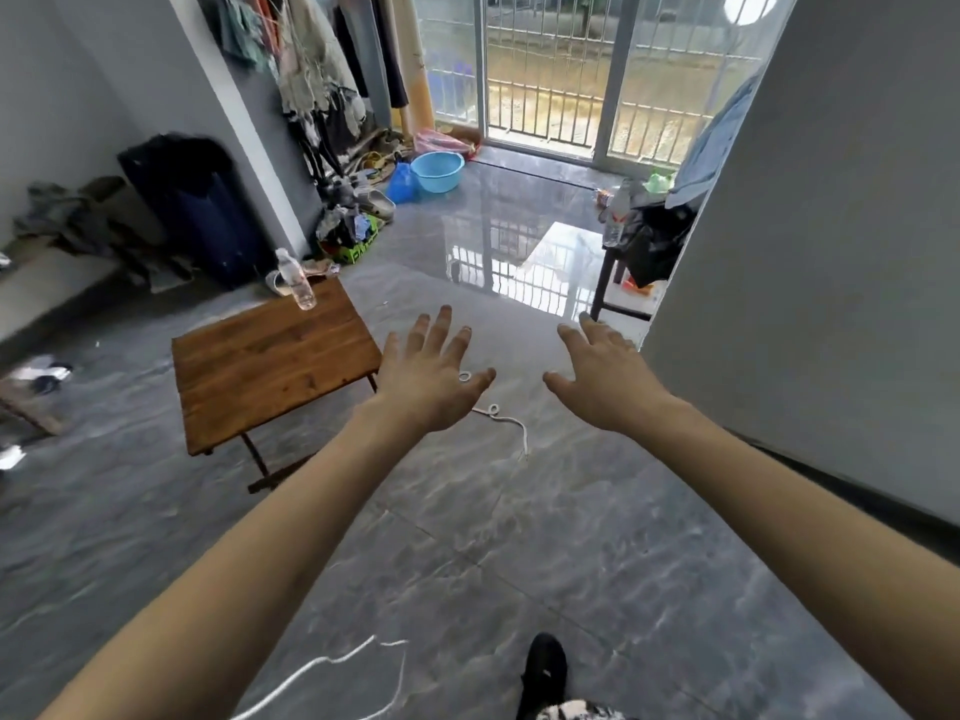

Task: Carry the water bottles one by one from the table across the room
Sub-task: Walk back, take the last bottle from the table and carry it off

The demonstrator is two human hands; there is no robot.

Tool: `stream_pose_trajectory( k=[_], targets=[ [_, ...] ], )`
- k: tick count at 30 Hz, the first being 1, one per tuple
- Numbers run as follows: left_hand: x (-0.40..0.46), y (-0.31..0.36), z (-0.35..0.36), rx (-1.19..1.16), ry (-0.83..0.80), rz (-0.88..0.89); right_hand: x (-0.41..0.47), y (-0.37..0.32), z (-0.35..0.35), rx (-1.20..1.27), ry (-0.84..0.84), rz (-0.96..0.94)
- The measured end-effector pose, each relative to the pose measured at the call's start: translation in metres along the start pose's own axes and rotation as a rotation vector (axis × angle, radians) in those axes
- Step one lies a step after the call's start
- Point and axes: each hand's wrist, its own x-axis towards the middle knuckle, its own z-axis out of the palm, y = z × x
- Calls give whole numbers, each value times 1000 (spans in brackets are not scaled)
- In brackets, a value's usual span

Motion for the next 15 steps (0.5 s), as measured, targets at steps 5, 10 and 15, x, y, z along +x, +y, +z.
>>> stream_pose_trajectory(
  k=[5, 10, 15],
  targets=[
    [66, 14, -14, -4, 15, -38, 70, 40, -24, 7, -6, -25],
    [128, 9, -27, -16, -10, -103, 136, 54, -33, 7, -32, -63],
    [194, 0, -39, -49, -23, -146, 209, 56, -43, -6, -49, -121]
  ],
)
